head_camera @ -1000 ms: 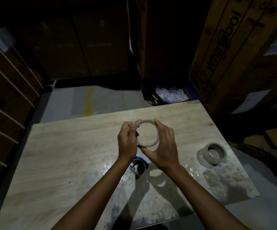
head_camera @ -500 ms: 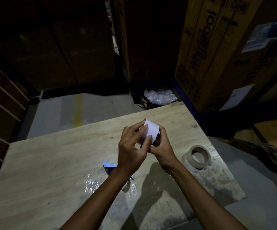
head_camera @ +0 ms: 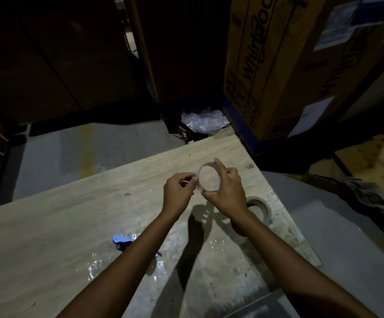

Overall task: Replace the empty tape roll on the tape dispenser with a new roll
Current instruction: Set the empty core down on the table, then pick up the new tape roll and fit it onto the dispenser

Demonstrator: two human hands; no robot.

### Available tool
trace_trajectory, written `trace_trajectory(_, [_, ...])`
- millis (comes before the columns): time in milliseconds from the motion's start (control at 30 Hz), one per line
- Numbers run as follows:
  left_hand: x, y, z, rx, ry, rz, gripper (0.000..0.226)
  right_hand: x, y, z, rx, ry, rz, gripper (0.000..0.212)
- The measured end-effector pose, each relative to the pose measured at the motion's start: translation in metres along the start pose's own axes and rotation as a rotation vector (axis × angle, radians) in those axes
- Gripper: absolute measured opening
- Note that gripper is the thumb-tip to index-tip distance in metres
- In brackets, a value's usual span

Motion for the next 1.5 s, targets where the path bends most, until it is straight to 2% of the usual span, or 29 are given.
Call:
trace_trajectory(133, [-0.029, -0.024, -0.025, 0.136, 0.065, -0.024, 0.016, -0.016, -0.022, 0.03, -0.071, 0.087, -0.037, 0.097])
trace_trajectory(400, [-0.067, -0.056, -0.074, 0.285, -0.009, -0.04, 0.019, -0.048, -0.05, 0.082, -0.188, 0.085, -0.14, 0.098])
trace_trajectory(600, [-0.083, -0.065, -0.087, 0.335, 0.012, -0.07, 0.023, -0.059, -0.067, 0.097, -0.219, 0.067, -0.189, 0.1])
trace_trajectory(800, [-0.085, -0.069, -0.102, 0.325, 0.024, -0.089, 0.032, -0.062, -0.077, 0.104, -0.175, 0.041, -0.282, 0.105])
trace_trajectory(900, [-0.085, -0.065, -0.097, 0.298, 0.041, -0.081, 0.034, -0.052, -0.077, 0.109, -0.154, -0.047, -0.249, 0.103])
trace_trajectory(1133, [-0.101, -0.044, -0.094, 0.292, 0.066, -0.005, 0.023, 0.005, -0.043, 0.145, -0.187, -0.279, -0.037, 0.088])
trace_trajectory(1333, [-0.144, -0.015, -0.097, 0.28, 0.08, -0.13, 0.018, 0.019, 0.0, 0.168, -0.232, -0.207, -0.022, 0.085])
trace_trajectory(1500, [-0.171, 0.003, -0.095, 0.262, 0.019, -0.204, 0.023, 0.011, 0.029, 0.179, -0.288, -0.114, -0.085, 0.103])
Point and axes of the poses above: each hand's wrist, its own y-axis away from the middle knuckle, its own x-axis out of the back of the hand, z = x × y, the point moved 7 cm from there along -y, towards the middle knuckle, and after that the axes turned 8 degrees about -z, right-handed, at the moved point
